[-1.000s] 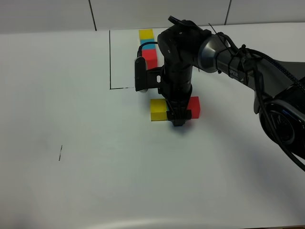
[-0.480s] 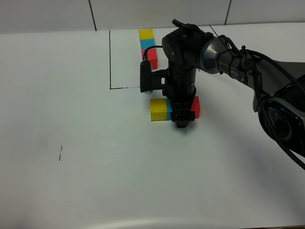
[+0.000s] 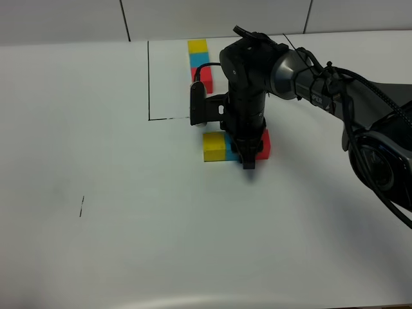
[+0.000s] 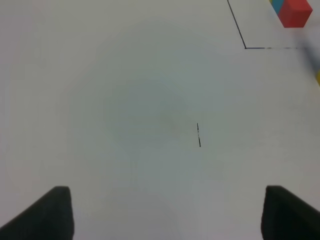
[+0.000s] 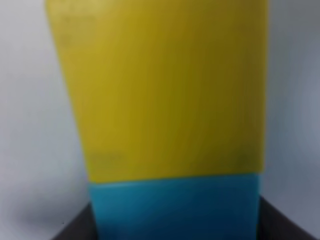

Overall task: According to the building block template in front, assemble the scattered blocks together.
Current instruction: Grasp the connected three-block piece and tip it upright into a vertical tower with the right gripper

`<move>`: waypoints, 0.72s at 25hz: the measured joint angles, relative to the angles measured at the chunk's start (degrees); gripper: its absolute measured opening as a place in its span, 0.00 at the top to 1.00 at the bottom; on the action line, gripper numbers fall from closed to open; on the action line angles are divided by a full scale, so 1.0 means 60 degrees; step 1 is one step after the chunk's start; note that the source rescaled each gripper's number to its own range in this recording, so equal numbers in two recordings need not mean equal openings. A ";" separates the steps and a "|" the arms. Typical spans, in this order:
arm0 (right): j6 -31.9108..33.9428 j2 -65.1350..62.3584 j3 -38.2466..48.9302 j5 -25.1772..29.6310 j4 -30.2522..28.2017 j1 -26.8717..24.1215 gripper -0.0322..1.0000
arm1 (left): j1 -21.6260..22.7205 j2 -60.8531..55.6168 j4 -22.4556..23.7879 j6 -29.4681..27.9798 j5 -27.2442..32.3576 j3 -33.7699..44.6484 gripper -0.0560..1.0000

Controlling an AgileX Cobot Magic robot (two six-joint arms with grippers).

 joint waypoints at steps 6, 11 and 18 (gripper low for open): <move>-0.0007 0.0009 -0.0003 0.0000 0.0000 0.0000 0.97 | 0.0000 0.0000 0.0000 0.0000 0.0000 0.0000 0.35; -0.0007 0.0009 -0.0003 0.0010 0.0000 0.0000 0.97 | 0.0000 0.0000 0.0000 0.0000 0.0000 0.0000 0.35; 0.0012 -0.0045 -0.0003 0.0083 0.0002 0.0000 0.97 | 0.0000 0.0000 0.0000 0.0000 0.0000 0.0000 0.35</move>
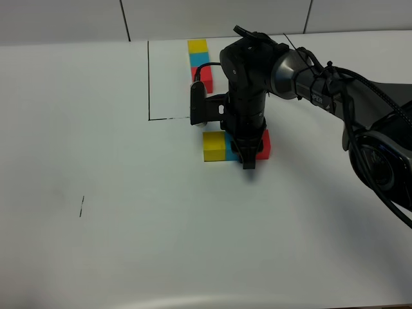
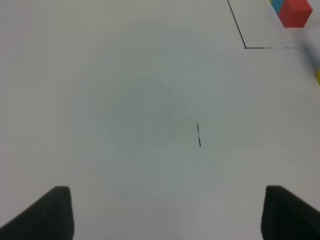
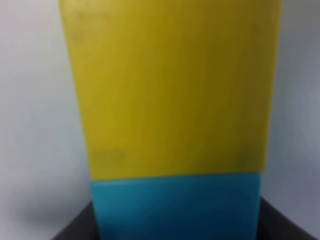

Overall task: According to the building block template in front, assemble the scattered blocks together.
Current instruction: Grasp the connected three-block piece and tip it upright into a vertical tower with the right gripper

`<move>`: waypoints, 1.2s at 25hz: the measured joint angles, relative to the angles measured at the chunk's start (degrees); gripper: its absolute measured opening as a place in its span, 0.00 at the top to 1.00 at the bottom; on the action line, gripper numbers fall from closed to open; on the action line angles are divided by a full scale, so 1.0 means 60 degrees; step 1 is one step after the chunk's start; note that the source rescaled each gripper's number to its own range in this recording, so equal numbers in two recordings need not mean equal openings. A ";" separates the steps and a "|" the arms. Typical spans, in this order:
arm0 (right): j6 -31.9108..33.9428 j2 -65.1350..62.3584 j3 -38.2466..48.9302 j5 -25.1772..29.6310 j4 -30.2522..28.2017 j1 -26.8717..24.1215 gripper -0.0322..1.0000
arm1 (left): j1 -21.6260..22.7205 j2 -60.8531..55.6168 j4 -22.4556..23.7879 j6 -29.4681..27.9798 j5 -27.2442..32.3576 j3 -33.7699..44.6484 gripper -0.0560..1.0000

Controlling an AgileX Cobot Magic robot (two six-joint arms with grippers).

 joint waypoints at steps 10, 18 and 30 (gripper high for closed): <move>0.0246 -0.0159 0.0000 0.0159 0.0322 0.0000 0.97 | 0.0000 0.0000 0.0000 0.0000 0.0000 0.0000 0.36; 0.1771 -0.0208 0.0000 0.0262 0.0473 0.0000 0.97 | 0.0000 0.0000 0.0000 0.0000 0.0000 0.0000 0.36; 0.8615 -0.0626 0.0000 0.0263 0.1236 0.0000 0.97 | 0.0000 0.0000 0.0000 0.0000 0.0000 0.0000 0.35</move>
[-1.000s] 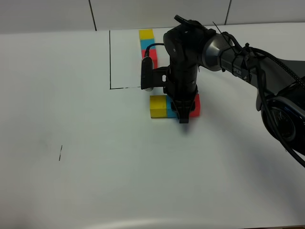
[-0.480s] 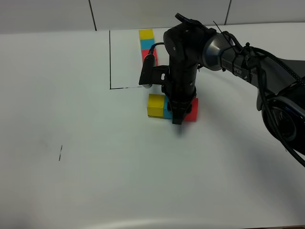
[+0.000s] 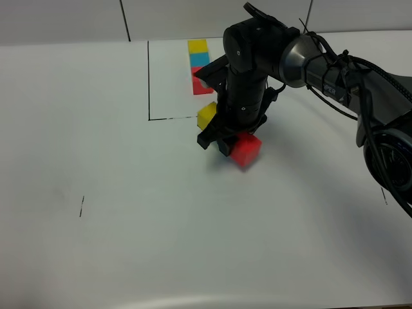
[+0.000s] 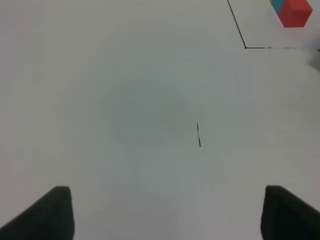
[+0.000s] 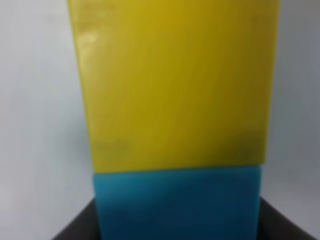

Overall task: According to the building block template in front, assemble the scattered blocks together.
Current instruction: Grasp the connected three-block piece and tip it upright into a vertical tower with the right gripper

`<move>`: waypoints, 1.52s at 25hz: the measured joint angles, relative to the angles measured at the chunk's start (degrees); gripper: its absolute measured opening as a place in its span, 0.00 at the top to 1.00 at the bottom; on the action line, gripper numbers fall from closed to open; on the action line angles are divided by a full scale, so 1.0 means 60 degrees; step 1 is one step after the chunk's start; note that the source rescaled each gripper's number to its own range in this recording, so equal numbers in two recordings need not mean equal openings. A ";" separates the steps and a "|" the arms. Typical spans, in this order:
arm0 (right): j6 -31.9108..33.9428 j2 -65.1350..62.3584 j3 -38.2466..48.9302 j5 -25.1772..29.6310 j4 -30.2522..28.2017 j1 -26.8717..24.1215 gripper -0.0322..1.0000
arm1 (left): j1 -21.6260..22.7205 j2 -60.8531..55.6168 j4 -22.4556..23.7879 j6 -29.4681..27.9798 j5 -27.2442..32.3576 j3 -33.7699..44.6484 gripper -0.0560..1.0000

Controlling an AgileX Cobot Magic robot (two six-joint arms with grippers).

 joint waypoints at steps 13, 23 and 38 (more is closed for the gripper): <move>0.5182 0.0016 0.0000 0.0335 -0.0093 0.0011 0.97 | 0.0000 0.0000 0.0000 0.0000 0.0000 0.0000 0.35; 0.6322 0.0064 0.0009 0.0164 -0.0763 0.0357 0.97 | 0.0000 0.0000 0.0000 0.0000 0.0000 0.0000 0.35; 0.5943 0.0499 0.0009 0.0151 -0.0180 0.0547 0.97 | 0.0000 0.0000 0.0000 0.0000 0.0000 0.0000 0.35</move>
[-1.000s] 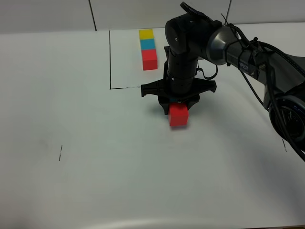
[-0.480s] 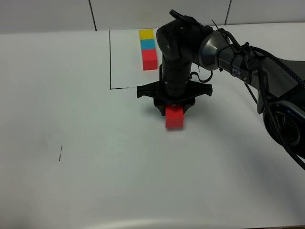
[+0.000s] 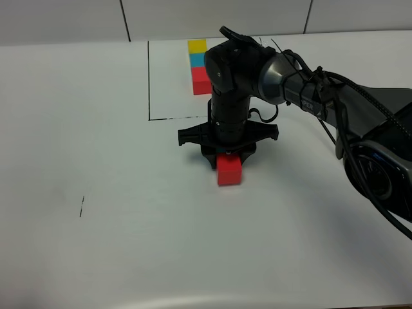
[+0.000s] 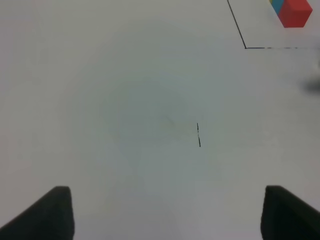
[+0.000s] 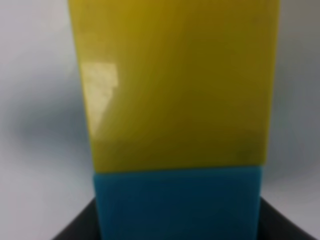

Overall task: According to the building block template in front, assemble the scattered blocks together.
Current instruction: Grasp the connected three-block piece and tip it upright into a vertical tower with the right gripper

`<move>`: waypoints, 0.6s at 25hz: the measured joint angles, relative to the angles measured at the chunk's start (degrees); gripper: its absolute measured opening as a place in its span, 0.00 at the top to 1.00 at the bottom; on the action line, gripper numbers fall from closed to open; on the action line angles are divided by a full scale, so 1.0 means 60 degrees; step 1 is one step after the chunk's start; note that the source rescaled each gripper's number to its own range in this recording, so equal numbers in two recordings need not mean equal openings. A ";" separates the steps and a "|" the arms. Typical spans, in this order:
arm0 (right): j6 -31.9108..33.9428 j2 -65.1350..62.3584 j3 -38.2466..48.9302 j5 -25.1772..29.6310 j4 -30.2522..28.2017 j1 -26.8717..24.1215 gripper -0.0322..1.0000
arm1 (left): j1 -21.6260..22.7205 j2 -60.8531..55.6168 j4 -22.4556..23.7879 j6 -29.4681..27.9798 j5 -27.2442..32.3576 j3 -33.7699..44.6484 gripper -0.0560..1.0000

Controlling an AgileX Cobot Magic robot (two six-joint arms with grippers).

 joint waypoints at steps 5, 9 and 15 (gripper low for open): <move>-0.0024 0.0167 0.0000 -0.0010 0.0150 0.0000 0.97 | 0.0000 0.0000 0.0000 0.0000 0.0000 0.0000 0.35; -0.0015 0.0167 0.0000 -0.0018 0.0175 0.0008 0.94 | 0.0000 0.0000 0.0000 0.0000 0.0000 0.0000 0.35; -0.0056 0.0175 0.0000 -0.0090 0.0183 0.0032 0.52 | 0.0000 0.0000 0.0000 0.0000 0.0000 0.0000 0.35</move>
